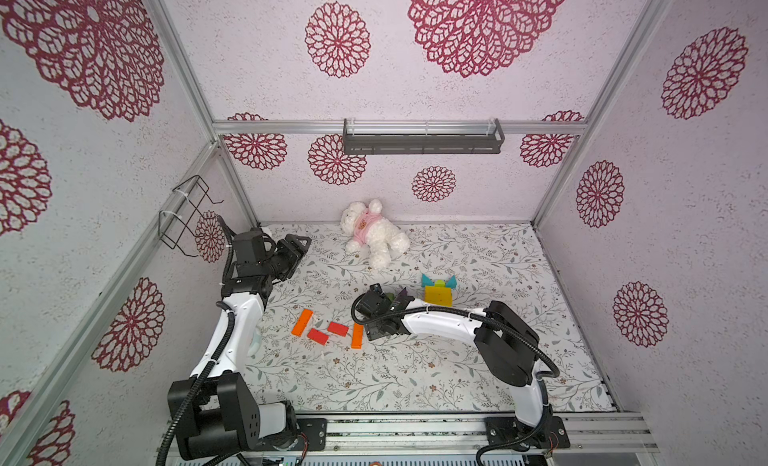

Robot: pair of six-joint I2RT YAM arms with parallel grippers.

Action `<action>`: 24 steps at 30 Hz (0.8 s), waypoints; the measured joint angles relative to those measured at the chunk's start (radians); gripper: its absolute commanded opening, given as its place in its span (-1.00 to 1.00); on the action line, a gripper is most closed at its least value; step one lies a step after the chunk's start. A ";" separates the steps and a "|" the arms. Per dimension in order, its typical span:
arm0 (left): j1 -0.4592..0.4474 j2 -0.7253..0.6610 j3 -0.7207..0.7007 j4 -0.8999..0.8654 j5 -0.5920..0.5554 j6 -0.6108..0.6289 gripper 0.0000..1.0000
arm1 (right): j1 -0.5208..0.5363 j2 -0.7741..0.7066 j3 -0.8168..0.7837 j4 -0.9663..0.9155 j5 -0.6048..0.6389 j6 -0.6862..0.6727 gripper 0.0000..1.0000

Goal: Assemble a carrot with building blocks
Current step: Assemble the building block at the center of the board.

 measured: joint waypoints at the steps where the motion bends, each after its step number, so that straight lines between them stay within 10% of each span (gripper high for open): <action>1: 0.000 0.000 0.000 0.000 0.000 0.000 0.46 | 0.000 0.005 0.002 -0.003 0.001 0.007 0.55; 24: -0.001 0.000 0.000 0.000 0.000 0.000 0.46 | -0.002 0.064 0.032 -0.035 0.104 0.075 0.45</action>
